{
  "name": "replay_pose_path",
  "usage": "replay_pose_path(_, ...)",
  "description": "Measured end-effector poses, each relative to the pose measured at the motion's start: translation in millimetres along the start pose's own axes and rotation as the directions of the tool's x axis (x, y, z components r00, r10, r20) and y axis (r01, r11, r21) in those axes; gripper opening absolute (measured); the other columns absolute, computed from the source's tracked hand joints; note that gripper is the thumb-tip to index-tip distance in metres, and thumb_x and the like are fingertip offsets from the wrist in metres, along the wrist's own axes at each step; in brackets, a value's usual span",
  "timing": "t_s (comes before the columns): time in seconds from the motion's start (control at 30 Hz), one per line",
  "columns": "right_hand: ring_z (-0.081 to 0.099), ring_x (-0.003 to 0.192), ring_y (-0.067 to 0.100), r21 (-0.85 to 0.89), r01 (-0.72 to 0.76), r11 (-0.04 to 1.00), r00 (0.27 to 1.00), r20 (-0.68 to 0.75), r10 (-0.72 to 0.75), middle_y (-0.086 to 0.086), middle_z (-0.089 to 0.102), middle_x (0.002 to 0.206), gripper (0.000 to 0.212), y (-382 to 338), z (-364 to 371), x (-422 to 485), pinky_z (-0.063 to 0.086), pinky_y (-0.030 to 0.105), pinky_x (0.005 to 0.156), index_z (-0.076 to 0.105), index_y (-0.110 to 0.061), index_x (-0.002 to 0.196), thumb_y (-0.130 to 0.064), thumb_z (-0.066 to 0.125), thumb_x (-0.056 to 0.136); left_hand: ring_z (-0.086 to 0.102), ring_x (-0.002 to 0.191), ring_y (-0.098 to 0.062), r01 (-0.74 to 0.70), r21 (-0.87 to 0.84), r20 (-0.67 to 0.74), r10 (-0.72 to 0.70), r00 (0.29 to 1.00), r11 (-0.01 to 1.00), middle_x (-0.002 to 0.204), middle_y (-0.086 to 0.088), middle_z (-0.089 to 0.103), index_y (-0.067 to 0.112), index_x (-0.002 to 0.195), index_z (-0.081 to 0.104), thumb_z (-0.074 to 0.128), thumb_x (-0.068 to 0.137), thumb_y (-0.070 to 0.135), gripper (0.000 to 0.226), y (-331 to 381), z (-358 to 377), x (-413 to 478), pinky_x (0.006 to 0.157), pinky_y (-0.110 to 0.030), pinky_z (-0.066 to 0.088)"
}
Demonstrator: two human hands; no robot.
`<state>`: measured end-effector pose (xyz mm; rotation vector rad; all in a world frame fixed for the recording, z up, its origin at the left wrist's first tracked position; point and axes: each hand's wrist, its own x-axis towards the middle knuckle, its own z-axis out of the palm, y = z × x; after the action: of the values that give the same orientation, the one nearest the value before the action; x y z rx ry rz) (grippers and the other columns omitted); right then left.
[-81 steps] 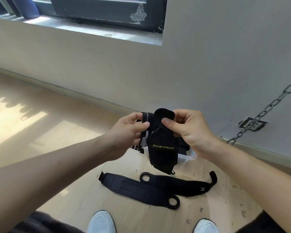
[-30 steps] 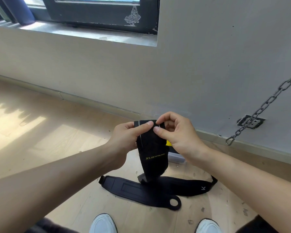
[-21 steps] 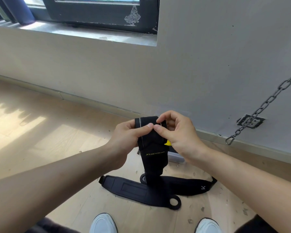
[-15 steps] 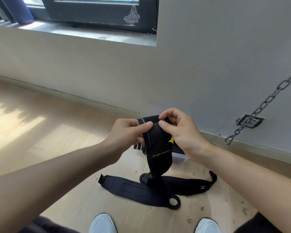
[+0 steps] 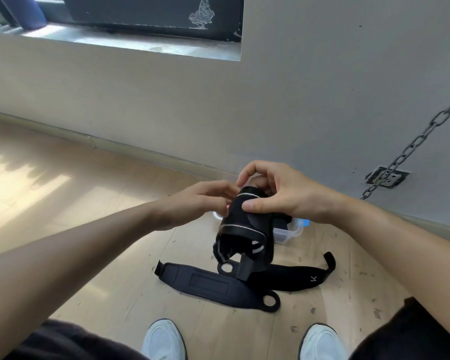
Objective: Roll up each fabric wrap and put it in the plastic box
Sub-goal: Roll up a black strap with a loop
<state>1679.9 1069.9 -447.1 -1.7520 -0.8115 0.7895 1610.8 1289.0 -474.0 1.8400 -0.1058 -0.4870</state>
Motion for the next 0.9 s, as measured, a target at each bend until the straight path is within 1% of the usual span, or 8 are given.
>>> replay_pose_path(0.17, 0.069, 0.08, 0.019, -0.118, -0.09, 0.989, 0.996, -0.019, 0.088, 0.004, 0.074, 0.085, 0.031, 3.3, -15.6, -0.3, 0.055, 0.037, 0.08, 0.062, -0.017, 0.114, -0.013, 0.077, 0.088, 0.061, 0.084, -0.012, 0.06, 0.094, 0.041, -0.064, 0.997, 0.994, 0.083, 0.002, 0.065, 0.009, 0.088, 0.059, 0.067, 0.08, 0.022, 0.017, -3.3, -12.2, -1.8, 0.081, -0.026, 0.046)
replay_pose_path(0.33, 0.074, 0.094, 0.024, -0.223, -0.166, 0.961, 0.985, -0.085, 0.15, 0.006, 0.077, 0.099, 0.02, 3.3, -36.4, 0.1, 0.058, 0.044, 0.092, 0.07, -0.017, 0.106, -0.021, 0.077, 0.088, 0.072, 0.095, -0.027, 0.136, 0.265, 0.075, -0.161, 0.984, 0.955, 0.1, -0.008, 0.077, 0.014, 0.104, 0.075, 0.07, 0.096, 0.033, 0.021, -3.8, -33.7, -8.1, 0.087, -0.039, 0.055)
replay_pose_path(0.43, 0.073, 0.094, 0.023, -0.312, -0.227, 0.923, 0.973, -0.122, 0.198, 0.005, 0.077, 0.101, 0.018, 6.5, -45.3, -0.2, 0.057, 0.044, 0.093, 0.072, -0.019, 0.102, -0.028, 0.078, 0.087, 0.072, 0.087, -0.02, 0.118, 0.248, -0.006, -0.12, 0.993, 0.962, 0.092, -0.004, 0.076, 0.017, 0.099, 0.075, 0.07, 0.092, 0.044, 0.028, -0.9, -44.2, -11.8, 0.078, -0.036, 0.054)
replay_pose_path(0.53, 0.072, 0.093, 0.023, -0.352, -0.262, 0.899, 0.965, -0.123, 0.233, 0.005, 0.076, 0.098, 0.023, 10.0, -45.1, -2.0, 0.057, 0.037, 0.088, 0.073, -0.018, 0.099, -0.036, 0.078, 0.086, 0.072, 0.098, -0.035, 0.061, 0.144, -0.112, -0.045, 0.993, 0.988, 0.103, -0.013, 0.077, 0.009, 0.106, 0.074, 0.075, 0.089, 0.045, 0.04, 0.1, -48.4, -11.6, 0.087, -0.051, 0.056)
replay_pose_path(0.63, 0.067, 0.078, 0.015, -0.298, -0.201, 0.933, 0.978, -0.106, 0.177, 0.006, 0.074, 0.096, 0.026, 8.1, -34.6, -0.5, 0.054, 0.036, 0.083, 0.073, -0.016, 0.099, -0.038, 0.077, 0.086, 0.071, 0.076, -0.017, -0.02, 0.049, -0.121, 0.026, 0.992, 0.999, 0.088, -0.004, 0.075, 0.009, 0.103, 0.072, 0.067, 0.093, 0.028, 0.022, 7.8, -40.1, -9.0, 0.068, -0.031, 0.055)
replay_pose_path(0.7, 0.064, 0.079, 0.008, -0.168, -0.132, 0.977, 0.99, -0.08, 0.12, 0.006, 0.073, 0.096, 0.03, 6.0, -23.3, 2.1, 0.053, 0.035, 0.084, 0.072, -0.017, 0.107, -0.037, 0.077, 0.085, 0.069, 0.083, -0.021, -0.054, 0.047, -0.099, 0.059, 0.993, 0.997, 0.091, -0.011, 0.074, 0.013, 0.1, 0.073, 0.069, 0.095, 0.027, 0.016, 11.2, -31.1, -6.9, 0.077, -0.037, 0.053)
replay_pose_path(0.8, 0.062, 0.083, 0.015, -0.066, -0.084, 0.994, 0.996, -0.017, 0.084, 0.003, 0.066, 0.094, 0.036, 6.9, -7.9, 7.4, 0.053, 0.038, 0.086, 0.069, -0.024, 0.116, -0.036, 0.08, 0.084, 0.067, 0.092, -0.03, -0.102, 0.012, -0.033, 0.102, 0.994, 0.995, 0.097, -0.017, 0.072, 0.017, 0.099, 0.075, 0.069, 0.093, 0.026, 0.012, 16.2, -17.6, -6.8, 0.085, -0.048, 0.049)
replay_pose_path(0.9, 0.058, 0.08, 0.014, -0.1, -0.061, 0.993, 0.998, 0.013, 0.063, 0.003, 0.064, 0.085, 0.012, 8.4, -2.9, 10.0, 0.051, 0.036, 0.08, 0.071, -0.019, 0.093, -0.029, 0.075, 0.09, 0.067, 0.091, -0.027, -0.108, -0.002, 0.002, 0.108, 0.994, 0.994, 0.095, -0.015, 0.072, 0.012, 0.1, 0.074, 0.069, 0.094, 0.026, 0.016, 20.5, -12.5, -9.2, 0.083, -0.045, 0.05)
